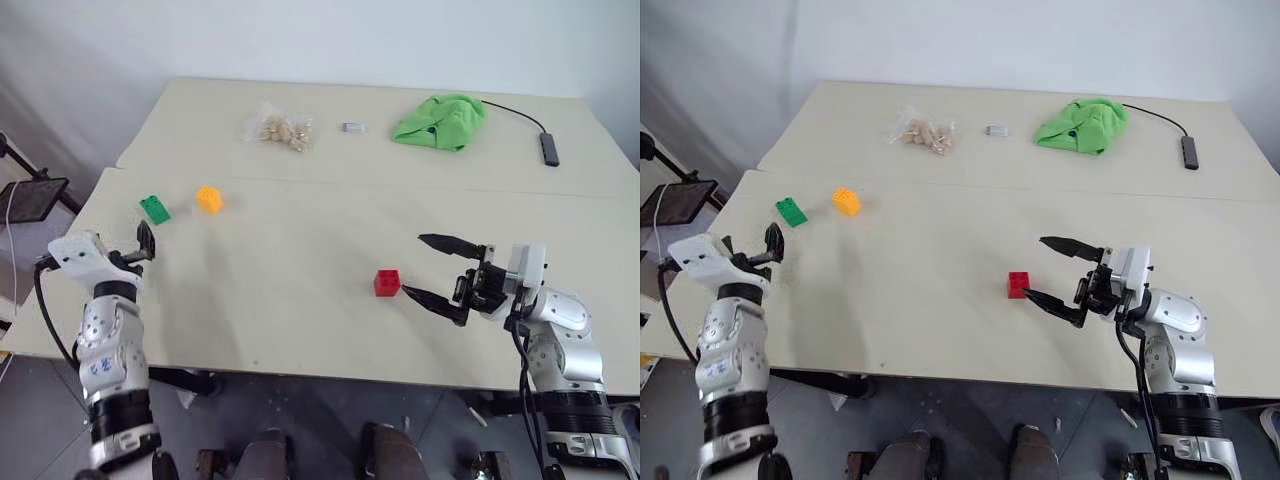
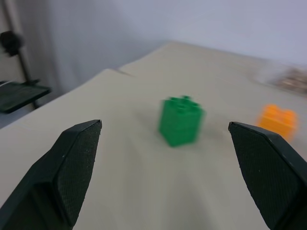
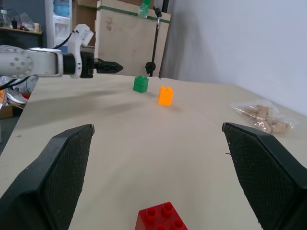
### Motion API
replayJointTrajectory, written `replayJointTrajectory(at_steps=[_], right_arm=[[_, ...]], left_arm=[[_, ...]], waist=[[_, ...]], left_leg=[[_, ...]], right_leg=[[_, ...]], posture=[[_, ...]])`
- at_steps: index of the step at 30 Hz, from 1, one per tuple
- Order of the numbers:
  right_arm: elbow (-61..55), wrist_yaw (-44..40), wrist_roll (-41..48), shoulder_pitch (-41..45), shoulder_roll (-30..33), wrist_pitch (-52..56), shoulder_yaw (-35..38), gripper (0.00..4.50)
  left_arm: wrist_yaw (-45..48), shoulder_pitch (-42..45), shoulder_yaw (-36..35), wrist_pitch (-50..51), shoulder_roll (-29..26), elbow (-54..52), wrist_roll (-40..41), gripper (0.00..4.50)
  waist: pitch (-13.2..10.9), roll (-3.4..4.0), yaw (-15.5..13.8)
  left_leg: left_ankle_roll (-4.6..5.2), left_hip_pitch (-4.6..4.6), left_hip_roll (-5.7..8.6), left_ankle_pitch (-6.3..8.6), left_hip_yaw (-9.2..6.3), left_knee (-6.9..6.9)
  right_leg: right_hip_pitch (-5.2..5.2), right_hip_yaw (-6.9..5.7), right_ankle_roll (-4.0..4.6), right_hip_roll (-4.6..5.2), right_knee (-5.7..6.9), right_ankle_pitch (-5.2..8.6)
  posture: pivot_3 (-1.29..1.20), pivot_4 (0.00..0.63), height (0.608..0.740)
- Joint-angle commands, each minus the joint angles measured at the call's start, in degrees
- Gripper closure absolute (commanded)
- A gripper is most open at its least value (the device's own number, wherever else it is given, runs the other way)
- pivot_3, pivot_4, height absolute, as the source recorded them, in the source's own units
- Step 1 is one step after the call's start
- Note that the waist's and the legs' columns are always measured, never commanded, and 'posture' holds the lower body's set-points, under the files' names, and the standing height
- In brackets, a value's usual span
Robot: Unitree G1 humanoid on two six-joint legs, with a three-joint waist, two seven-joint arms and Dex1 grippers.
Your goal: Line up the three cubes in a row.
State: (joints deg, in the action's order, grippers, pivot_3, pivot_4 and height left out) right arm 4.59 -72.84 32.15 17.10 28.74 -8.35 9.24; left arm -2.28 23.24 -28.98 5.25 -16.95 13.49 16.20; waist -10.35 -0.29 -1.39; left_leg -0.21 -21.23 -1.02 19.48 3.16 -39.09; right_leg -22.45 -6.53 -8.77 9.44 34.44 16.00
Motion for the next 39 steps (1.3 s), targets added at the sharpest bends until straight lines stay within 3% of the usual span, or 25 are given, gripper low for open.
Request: replayJointTrajectory(at_steps=[1,9,16,19,27,30,34,39], right_arm=[[-2.6,0.7,1.1,0.9,-0.2,0.8,-0.2,0.01],[-5.4,0.8,2.2,0.1,-0.1,4.0,-1.7,0.01],[-6.5,1.6,2.0,-1.0,0.1,4.6,-1.4,0.01],[-7.0,2.0,1.9,-1.7,0.3,4.7,-1.1,0.0],[-8.3,3.0,1.6,-3.2,0.0,4.5,-1.5,0.0],[-8.9,3.4,1.5,-4.0,0.2,4.4,-1.3,0.0],[-9.7,4.0,1.5,-5.4,0.8,4.2,-0.5,0.0],[-10.8,4.7,1.7,-7.4,2.0,4.3,0.8,0.0]], left_arm=[[-1.6,6.4,1.9,-3.6,-0.5,7.7,-2.2,0.0],[-9.7,17.9,4.3,-11.1,-0.6,25.3,-6.9,0.0],[-12.2,20.7,4.7,-13.4,-1.8,32.2,-7.4,0.0],[-11.7,21.4,4.9,-14.4,-2.3,34.3,-7.0,0.59],[-9.8,22.0,4.5,-17.4,-3.1,38.1,-5.9,3.05],[-5.6,18.5,3.7,-20.0,-3.5,34.8,-3.9,3.05],[7.2,10.0,2.8,-21.9,-4.6,24.4,1.8,3.05],[36.9,-2.8,6.4,-12.1,-10.1,2.8,16.4,3.05]], waist=[[0.0,-0.05,-0.2],[0.0,-0.1,0.4],[0.0,-0.12,0.2],[0.0,-0.12,0.1],[0.0,-0.12,0.1],[0.0,-0.12,0.1],[0.0,-0.12,1.0],[0.0,-0.14,1.4]], left_leg=[[0.01,0.0,0.01,0.0,0.0,-0.01],[0.0,-0.03,0.02,0.0,0.0,0.05],[0.0,-0.03,0.01,0.0,0.0,0.05],[0.0,-0.03,0.02,0.0,0.0,0.04],[0.0,-0.03,0.02,0.0,0.0,0.03],[0.0,-0.03,0.02,0.0,0.0,0.02],[-0.01,0.0,0.0,0.01,0.03,0.13],[-0.02,-0.04,-0.04,0.01,0.01,0.05]], right_leg=[[0.01,-0.01,-0.02,0.0,-0.01,-0.01],[-0.02,-0.06,-0.06,0.0,-0.06,-0.03],[-0.01,-0.07,-0.07,0.0,-0.05,-0.03],[-0.01,-0.07,-0.07,0.0,-0.05,-0.04],[-0.01,-0.07,-0.08,0.0,-0.05,-0.04],[-0.01,-0.07,-0.08,0.0,-0.05,-0.04],[-0.04,-0.07,-0.08,0.0,-0.06,-0.04],[-0.05,-0.08,-0.07,0.0,-0.02,-0.04]], posture=[[0.0,0.15,0.74],[0.0,0.15,0.74],[0.0,0.15,0.74],[0.0,0.15,0.74],[0.0,0.15,0.74],[0.0,0.15,0.74],[0.0,0.15,0.74],[0.0,0.15,0.74]])
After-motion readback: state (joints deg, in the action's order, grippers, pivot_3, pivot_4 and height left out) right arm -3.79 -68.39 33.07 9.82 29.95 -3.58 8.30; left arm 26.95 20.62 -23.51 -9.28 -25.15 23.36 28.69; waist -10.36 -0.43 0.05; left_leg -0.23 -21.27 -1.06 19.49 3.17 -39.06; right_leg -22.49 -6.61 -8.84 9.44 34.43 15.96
